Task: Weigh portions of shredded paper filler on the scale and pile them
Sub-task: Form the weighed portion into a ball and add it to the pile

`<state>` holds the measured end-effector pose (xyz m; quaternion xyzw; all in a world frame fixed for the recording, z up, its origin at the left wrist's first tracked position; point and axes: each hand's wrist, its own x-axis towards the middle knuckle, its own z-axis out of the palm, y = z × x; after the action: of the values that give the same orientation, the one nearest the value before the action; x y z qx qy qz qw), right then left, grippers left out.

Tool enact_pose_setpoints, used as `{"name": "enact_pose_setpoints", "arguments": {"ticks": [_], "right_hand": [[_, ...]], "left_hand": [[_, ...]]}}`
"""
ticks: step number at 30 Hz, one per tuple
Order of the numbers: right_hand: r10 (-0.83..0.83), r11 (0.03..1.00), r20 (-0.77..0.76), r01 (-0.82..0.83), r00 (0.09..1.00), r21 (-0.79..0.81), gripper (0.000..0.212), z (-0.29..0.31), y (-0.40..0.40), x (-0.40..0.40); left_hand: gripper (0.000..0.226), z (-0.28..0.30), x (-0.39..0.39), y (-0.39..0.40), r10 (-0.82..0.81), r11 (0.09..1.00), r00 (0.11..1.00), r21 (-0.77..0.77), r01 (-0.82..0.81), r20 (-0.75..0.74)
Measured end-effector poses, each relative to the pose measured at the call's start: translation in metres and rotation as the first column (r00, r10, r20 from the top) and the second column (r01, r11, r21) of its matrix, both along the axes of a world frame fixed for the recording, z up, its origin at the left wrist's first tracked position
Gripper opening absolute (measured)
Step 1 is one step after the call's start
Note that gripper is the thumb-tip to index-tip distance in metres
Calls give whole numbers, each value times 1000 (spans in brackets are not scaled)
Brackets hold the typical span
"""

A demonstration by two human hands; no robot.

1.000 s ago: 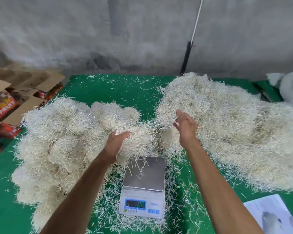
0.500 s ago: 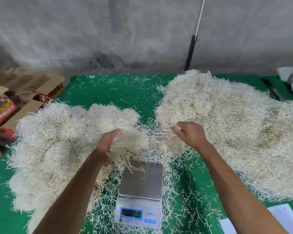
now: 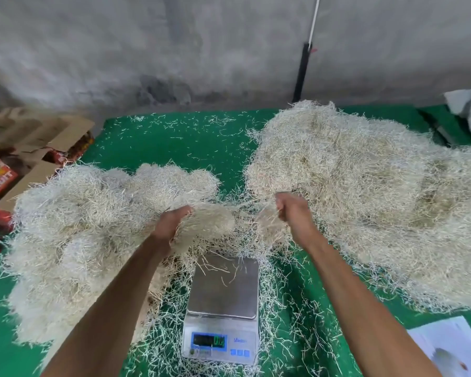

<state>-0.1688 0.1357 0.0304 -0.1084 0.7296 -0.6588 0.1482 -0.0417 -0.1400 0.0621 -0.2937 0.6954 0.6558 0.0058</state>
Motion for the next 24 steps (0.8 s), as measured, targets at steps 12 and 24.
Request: {"name": "enact_pose_setpoints", "arguments": {"ticks": [12, 24], "right_hand": [[320, 931, 97, -332, 942, 151, 77, -3, -44, 27], [-338, 939, 240, 343, 910, 19, 72, -22, -1, -27]], "left_hand": [[35, -21, -13, 15, -13, 999, 999, 43, 11, 52], [10, -37, -2, -9, 93, 995, 996, 44, -93, 11]]}}
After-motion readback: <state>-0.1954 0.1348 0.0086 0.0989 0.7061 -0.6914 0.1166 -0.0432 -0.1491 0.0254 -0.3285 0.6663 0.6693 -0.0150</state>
